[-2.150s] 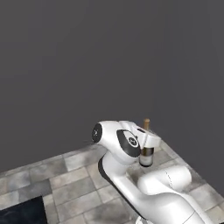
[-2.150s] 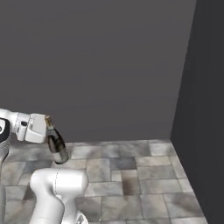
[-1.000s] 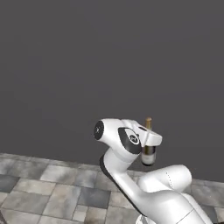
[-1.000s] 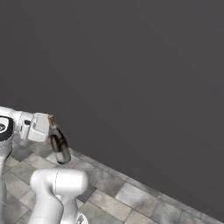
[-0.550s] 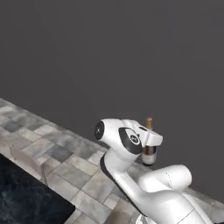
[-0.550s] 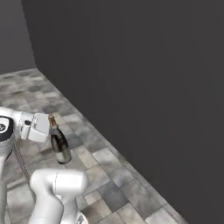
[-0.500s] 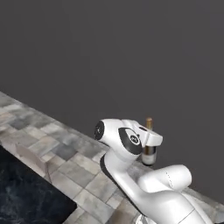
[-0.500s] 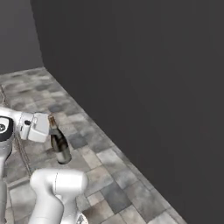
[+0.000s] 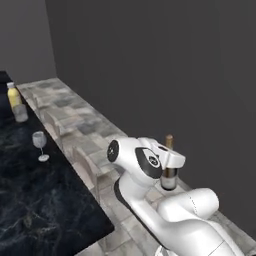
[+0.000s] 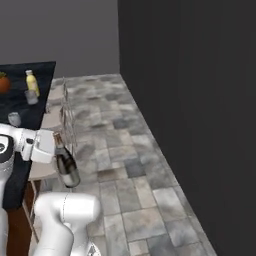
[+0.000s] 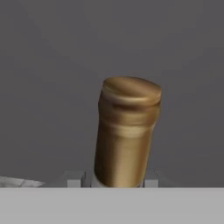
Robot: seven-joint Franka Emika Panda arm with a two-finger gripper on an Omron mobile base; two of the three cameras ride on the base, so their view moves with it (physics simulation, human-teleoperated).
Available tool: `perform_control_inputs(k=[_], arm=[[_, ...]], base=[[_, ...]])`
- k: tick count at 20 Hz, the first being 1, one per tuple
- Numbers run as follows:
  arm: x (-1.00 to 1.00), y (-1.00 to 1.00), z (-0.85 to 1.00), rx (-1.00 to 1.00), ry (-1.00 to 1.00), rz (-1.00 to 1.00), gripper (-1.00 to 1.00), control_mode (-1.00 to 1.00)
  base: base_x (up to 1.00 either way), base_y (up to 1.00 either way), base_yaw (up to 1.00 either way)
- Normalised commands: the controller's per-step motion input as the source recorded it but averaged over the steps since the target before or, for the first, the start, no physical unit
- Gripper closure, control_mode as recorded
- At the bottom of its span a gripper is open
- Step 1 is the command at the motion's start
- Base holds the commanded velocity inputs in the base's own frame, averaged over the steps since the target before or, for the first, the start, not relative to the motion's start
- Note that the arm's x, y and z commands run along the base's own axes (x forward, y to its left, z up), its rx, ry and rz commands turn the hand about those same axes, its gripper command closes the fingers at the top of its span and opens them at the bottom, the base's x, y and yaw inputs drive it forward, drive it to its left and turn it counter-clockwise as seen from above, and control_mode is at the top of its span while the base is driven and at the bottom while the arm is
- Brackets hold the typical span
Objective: There is a wine glass and glass cup on the dining counter. Place the wine bottle next to the wine glass and the juice bottle next to the glass cup.
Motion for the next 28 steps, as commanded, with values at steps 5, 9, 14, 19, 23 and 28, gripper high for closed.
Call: perform_control_inputs(k=[5, 9, 14, 19, 23, 28], arm=[[0.00, 0.00, 0.00, 0.00, 0.00, 0.00, 1.00, 1.00], [0.00, 0.00, 0.00, 0.00, 0.00, 0.00, 1.00, 1.00], [0.00, 0.00, 0.00, 0.00, 0.00, 0.00, 1.00, 1.00], [0.00, 0.00, 0.00, 0.00, 0.00, 0.00, 1.00, 1.00], [0.00, 0.00, 0.00, 0.00, 0.00, 0.00, 1.00, 1.00], [0.00, 0.00, 0.00, 0.00, 0.00, 0.00, 1.00, 1.00]], base=[[0.60, -0.34, 0.20], [0.51, -0.50, 0.06], [0.46, -0.50, 0.11], [0.38, -0.25, 0.48], [0.44, -0.10, 0.65], [0.52, -0.04, 0.65]])
